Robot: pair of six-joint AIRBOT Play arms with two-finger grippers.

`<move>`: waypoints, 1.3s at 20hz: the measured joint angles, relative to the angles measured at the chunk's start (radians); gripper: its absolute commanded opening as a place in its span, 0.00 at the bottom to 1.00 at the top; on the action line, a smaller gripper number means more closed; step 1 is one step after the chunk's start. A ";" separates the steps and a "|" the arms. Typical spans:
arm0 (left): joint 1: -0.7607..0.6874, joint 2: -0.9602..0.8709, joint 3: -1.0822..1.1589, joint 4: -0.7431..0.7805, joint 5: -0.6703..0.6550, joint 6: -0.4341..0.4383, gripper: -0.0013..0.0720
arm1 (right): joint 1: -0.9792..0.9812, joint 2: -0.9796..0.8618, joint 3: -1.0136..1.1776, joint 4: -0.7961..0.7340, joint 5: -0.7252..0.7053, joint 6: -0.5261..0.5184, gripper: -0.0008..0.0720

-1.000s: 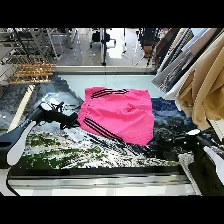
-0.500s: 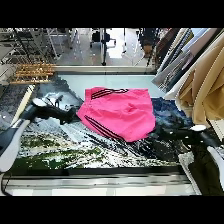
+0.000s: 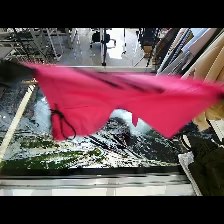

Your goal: Fold the clothes and pants, and hang the long-sleeved shirts on hangers.

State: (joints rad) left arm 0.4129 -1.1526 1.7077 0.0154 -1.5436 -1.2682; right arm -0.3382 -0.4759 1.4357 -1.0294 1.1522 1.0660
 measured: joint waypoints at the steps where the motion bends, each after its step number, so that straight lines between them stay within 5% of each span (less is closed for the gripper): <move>1: 0.051 0.048 0.011 -0.115 0.006 0.022 0.03 | 0.000 0.029 0.063 -0.020 -0.043 0.008 0.02; 5: 0.208 0.162 0.032 -0.299 0.020 0.080 0.03 | 0.000 -0.006 0.203 -0.028 -0.145 0.024 0.02; 8: 0.195 0.151 0.030 -0.085 0.029 0.076 0.03 | 0.004 -0.172 0.232 0.065 -0.090 0.024 0.02; 12: -0.002 0.065 -0.096 0.324 0.079 0.037 0.03 | 0.105 -0.507 0.174 0.173 0.011 0.002 0.02; 17: -0.282 -0.167 -0.354 0.636 0.482 0.030 0.03 | 0.273 -0.944 0.068 0.105 -0.144 0.026 0.02; 21: -0.364 -0.433 -0.339 0.631 0.750 0.026 0.03 | 0.311 -1.104 0.055 0.093 -0.269 0.072 0.02; 23: -0.357 -0.512 -0.280 0.607 0.754 0.026 0.03 | 0.317 -1.097 0.069 0.082 -0.232 0.078 0.02; 26: -0.296 -0.555 -0.204 0.594 0.572 0.026 0.03 | 0.323 -1.005 0.079 0.079 -0.083 0.074 0.02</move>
State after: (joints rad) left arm 0.1165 -1.7077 1.5040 0.6098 -0.9718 -1.2419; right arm -0.0151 -1.4807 1.5146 -0.9508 1.0695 1.1404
